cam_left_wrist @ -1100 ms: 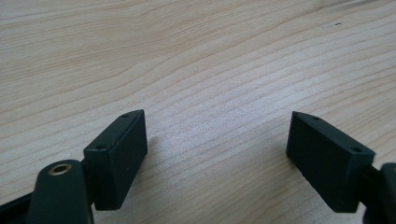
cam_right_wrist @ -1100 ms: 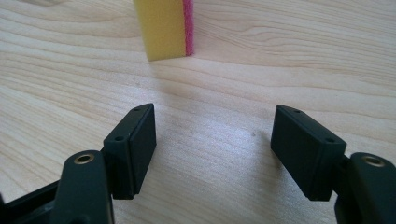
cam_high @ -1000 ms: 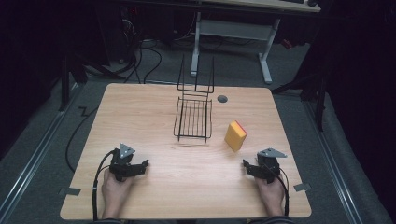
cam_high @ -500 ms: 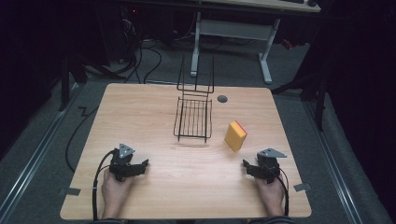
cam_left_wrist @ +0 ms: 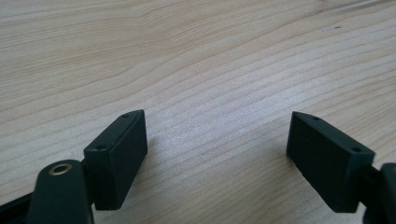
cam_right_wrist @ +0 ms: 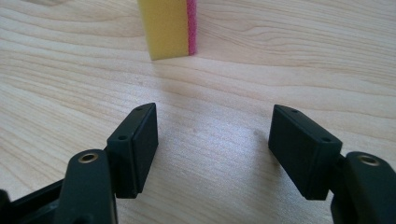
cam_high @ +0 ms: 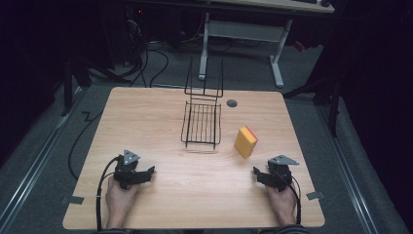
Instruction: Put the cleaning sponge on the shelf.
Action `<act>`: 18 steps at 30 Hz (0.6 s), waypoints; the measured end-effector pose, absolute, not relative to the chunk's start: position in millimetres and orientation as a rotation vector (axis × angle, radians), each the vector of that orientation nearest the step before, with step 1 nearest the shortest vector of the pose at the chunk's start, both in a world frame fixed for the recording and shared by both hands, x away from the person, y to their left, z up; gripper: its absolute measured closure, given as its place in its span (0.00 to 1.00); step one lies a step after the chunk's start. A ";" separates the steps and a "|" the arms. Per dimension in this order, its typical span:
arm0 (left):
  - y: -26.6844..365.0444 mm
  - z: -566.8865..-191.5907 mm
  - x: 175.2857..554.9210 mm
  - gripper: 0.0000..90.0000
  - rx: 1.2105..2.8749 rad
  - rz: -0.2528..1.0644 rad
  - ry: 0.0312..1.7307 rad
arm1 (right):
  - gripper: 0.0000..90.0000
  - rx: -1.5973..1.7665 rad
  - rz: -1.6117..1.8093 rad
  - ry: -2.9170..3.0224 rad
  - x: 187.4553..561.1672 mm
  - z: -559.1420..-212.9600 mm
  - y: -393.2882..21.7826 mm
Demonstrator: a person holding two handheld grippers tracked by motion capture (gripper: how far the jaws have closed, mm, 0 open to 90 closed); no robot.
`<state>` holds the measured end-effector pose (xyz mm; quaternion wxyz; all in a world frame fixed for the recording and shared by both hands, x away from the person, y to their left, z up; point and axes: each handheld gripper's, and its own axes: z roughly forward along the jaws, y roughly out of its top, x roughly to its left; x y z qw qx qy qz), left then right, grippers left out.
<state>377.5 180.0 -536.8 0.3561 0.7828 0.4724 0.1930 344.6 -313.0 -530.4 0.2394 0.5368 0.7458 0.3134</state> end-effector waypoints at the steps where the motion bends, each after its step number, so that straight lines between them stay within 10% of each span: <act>1: 180.0 -536.8 377.5 0.23 2.022 0.498 1.220 | 0.38 1.466 0.860 2.044 344.7 -530.4 -313.2; 18: 179.8 -536.8 377.5 0.23 2.023 0.500 1.220 | 0.41 1.469 0.982 2.012 335.6 -520.1 -318.8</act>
